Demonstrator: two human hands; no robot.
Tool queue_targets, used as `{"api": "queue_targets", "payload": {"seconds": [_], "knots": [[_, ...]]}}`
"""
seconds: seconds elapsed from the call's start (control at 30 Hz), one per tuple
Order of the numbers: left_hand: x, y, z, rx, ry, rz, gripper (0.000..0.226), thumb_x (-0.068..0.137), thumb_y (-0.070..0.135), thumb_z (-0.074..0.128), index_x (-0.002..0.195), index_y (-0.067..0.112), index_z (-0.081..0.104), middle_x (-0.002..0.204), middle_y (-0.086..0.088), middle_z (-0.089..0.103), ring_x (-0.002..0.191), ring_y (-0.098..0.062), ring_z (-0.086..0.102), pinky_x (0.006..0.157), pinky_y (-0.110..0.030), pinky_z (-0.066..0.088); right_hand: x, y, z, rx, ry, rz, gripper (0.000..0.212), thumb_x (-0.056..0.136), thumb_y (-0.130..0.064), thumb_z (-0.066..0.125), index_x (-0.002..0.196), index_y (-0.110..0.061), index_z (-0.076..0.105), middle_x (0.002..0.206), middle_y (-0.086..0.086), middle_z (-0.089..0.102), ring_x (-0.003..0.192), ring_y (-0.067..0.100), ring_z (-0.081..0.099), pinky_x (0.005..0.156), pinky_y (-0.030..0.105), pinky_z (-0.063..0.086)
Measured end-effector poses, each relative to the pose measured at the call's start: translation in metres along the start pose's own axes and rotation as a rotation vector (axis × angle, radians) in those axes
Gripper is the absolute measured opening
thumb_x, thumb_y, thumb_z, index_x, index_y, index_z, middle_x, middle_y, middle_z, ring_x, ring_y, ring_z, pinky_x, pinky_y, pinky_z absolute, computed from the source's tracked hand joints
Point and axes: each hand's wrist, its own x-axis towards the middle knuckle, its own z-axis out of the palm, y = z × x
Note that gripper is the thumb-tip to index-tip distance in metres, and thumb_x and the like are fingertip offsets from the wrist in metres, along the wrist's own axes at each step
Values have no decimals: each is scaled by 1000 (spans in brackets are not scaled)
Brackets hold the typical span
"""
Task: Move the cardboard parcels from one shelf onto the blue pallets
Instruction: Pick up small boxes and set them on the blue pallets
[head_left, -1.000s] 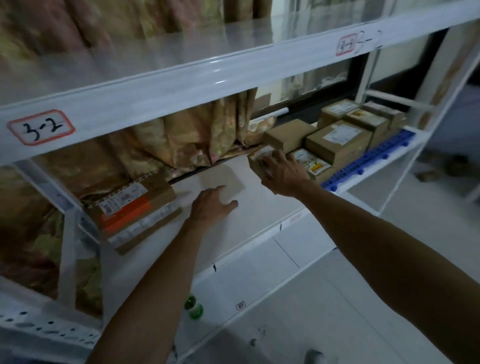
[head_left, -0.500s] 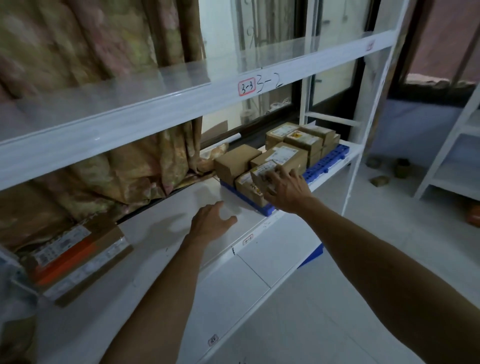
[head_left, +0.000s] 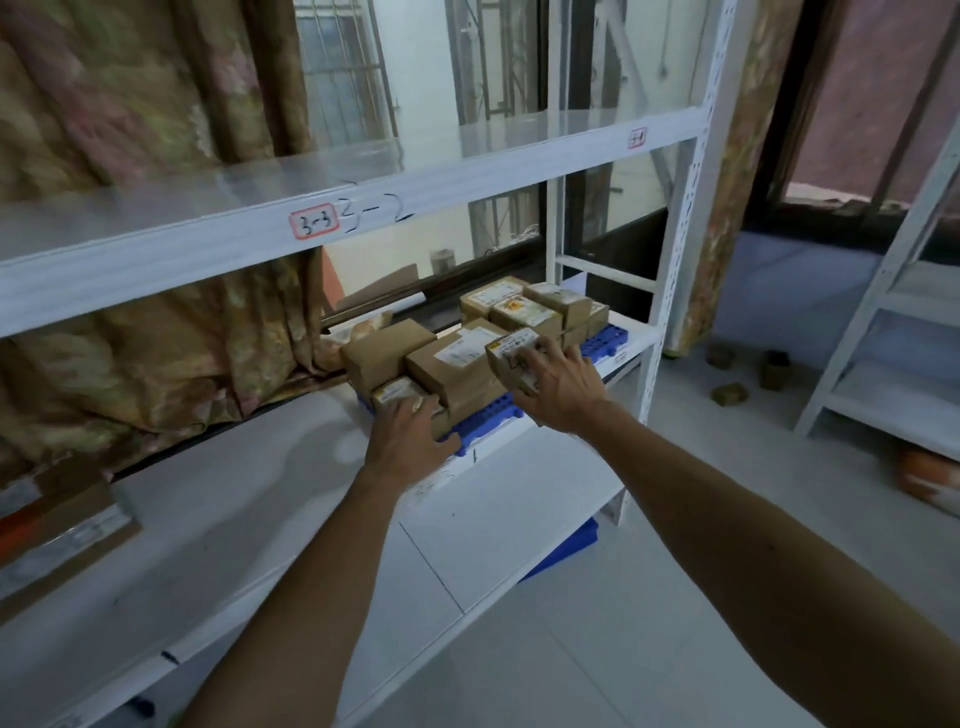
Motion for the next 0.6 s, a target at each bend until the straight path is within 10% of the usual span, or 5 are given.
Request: {"api": "queue_targets", "payload": {"seconds": [0.37, 0.6], "knots": [[80, 82, 5, 54, -75, 117, 70, 87, 57, 54, 148, 25, 38, 137, -6, 52, 122, -27, 53, 94, -42, 50, 17, 92, -3, 2, -1, 83, 67, 88, -61, 49, 144, -30, 31, 150, 7, 31, 128, 37, 39, 102, 51, 41], [163, 98, 28, 26, -51, 74, 52, 80, 62, 42, 121, 32, 54, 127, 0, 59, 108, -24, 57, 81, -40, 53, 71, 141, 11, -45, -21, 85, 66, 89, -61, 50, 144, -32, 28, 151, 7, 28, 127, 36, 40, 101, 49, 41]]}}
